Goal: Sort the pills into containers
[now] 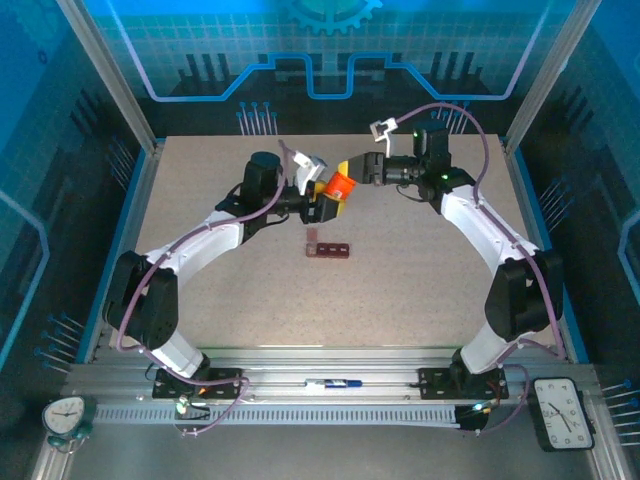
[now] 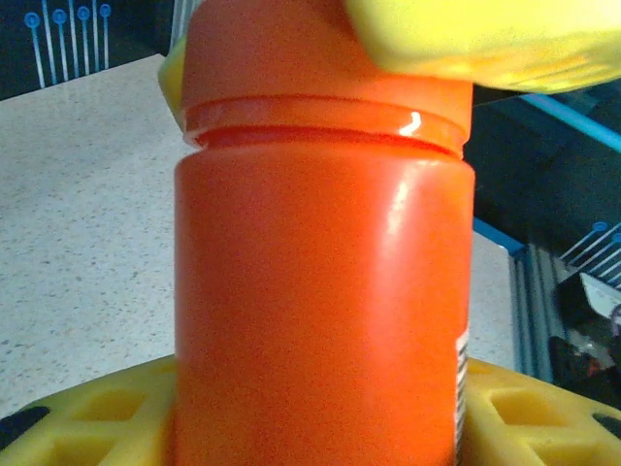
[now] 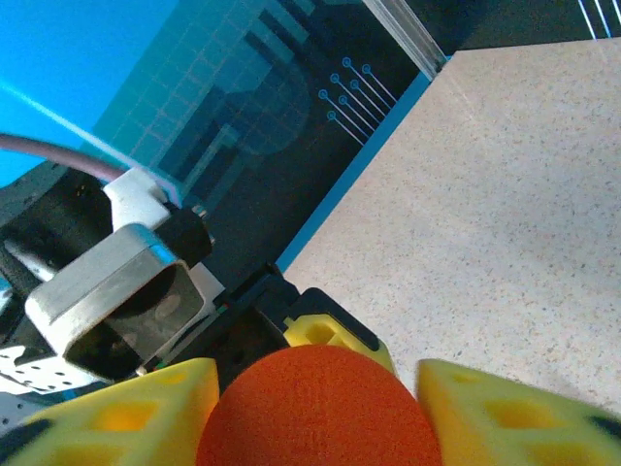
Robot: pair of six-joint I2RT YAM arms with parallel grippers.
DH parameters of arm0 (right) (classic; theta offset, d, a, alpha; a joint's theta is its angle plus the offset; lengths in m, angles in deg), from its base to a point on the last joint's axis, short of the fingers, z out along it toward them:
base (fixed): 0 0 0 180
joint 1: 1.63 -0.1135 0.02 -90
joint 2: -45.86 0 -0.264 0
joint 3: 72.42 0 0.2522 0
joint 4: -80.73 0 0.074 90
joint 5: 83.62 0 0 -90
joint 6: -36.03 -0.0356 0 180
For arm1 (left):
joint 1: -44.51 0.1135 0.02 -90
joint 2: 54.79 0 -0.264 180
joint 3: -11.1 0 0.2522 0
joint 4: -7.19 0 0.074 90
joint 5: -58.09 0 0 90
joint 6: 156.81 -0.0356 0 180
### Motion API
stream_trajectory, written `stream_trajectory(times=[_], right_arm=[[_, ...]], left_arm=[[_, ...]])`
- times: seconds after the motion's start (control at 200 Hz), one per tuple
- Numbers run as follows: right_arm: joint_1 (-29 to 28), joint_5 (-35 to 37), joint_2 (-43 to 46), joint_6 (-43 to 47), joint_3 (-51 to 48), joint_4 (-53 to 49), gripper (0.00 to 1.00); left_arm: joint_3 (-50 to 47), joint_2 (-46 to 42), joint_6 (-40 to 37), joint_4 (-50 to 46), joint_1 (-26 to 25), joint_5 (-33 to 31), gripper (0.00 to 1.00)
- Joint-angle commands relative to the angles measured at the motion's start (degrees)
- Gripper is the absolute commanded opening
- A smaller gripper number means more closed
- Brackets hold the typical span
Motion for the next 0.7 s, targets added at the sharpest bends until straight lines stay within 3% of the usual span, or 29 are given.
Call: stream_trajectory(times=[0.0, 0.345, 0.695], right_arm=[[1.8, -0.3, 0.3, 0.9, -0.9, 2.9, 0.80], [2.9, 13.0, 4.3, -18.0, -2.9, 1.5, 0.86], [-2.2, 20.3, 1.3, -14.6, 3.5, -9.5, 0.87]], left_arm=[[1.7, -1.5, 2.8, 2.1, 1.8, 2.5, 0.26], [2.1, -1.7, -6.5, -3.2, 0.5, -8.1, 0.26], [3.7, -1.0, -10.9, -6.0, -1.7, -11.2, 0.26]])
